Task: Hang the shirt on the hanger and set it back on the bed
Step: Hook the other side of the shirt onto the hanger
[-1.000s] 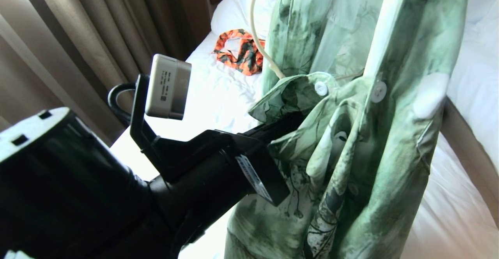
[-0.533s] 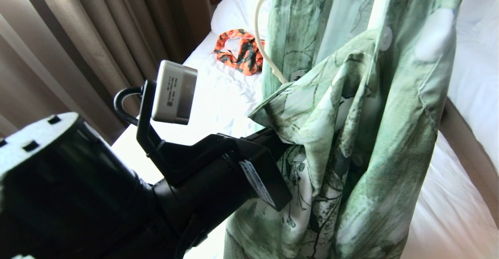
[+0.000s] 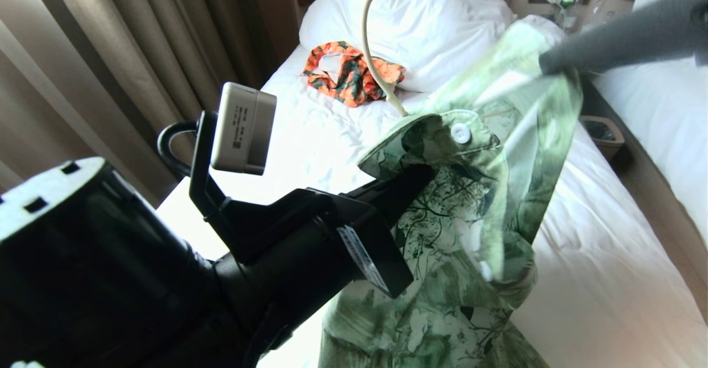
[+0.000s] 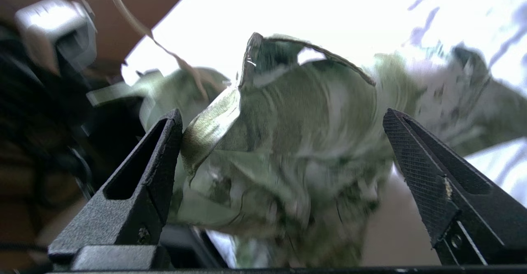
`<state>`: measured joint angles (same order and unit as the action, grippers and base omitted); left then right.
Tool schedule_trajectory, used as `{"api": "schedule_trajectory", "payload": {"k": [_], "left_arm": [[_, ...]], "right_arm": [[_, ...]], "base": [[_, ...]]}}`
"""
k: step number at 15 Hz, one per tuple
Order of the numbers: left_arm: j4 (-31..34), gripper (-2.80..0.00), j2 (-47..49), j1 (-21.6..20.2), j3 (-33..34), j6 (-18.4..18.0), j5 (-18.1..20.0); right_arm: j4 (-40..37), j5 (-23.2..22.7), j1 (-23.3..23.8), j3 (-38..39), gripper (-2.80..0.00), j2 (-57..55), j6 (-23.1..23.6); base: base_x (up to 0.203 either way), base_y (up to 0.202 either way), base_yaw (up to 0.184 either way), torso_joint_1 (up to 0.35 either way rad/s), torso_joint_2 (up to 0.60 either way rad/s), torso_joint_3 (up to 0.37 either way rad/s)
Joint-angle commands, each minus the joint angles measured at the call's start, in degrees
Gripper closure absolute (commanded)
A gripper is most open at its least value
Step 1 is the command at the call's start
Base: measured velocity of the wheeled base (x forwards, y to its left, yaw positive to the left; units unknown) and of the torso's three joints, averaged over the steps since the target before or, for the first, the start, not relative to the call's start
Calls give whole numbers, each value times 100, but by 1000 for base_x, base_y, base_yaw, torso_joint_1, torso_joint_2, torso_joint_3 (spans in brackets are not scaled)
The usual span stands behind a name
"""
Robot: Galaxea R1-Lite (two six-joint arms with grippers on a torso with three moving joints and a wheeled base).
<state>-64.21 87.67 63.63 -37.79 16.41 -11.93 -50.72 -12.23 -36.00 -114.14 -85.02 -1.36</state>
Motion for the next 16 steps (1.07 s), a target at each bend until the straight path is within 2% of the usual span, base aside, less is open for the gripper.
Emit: {"api": "schedule_trajectory", "payload": {"k": [1, 3, 6, 9, 10, 13, 16], "left_arm": [[-39, 0, -22, 0, 0, 11, -11], [-39, 0, -40, 0, 0, 11, -11], [-32, 0, -101, 0, -8, 11, -11], [-39, 0, -77, 0, 0, -94, -11], [-39, 0, -62, 0, 0, -94, -11], [-39, 0, -32, 0, 0, -94, -11], [-39, 0, -31, 0, 8, -94, -11]], "right_arm": [[-1952, 314, -3, 1, -280, 113, 764], [-2827, 997, -11, 18, -280, 102, 1282], [-3499, 2201, -14, 44, -280, 92, 1741], [-3692, 3130, 98, 50, -280, 109, 1884], [-3693, 3343, 314, 50, -280, 133, 1992], [-3694, 3460, 813, 50, -280, 185, 2184], [-3694, 3472, 976, 50, -280, 236, 2212]], "base": [[0, 0, 0, 0, 0, 0], [0, 0, 0, 0, 0, 0], [0, 0, 0, 0, 0, 0], [0, 0, 0, 0, 0, 0], [0, 0, 0, 0, 0, 0], [0, 0, 0, 0, 0, 0], [0, 0, 0, 0, 0, 0]]}}
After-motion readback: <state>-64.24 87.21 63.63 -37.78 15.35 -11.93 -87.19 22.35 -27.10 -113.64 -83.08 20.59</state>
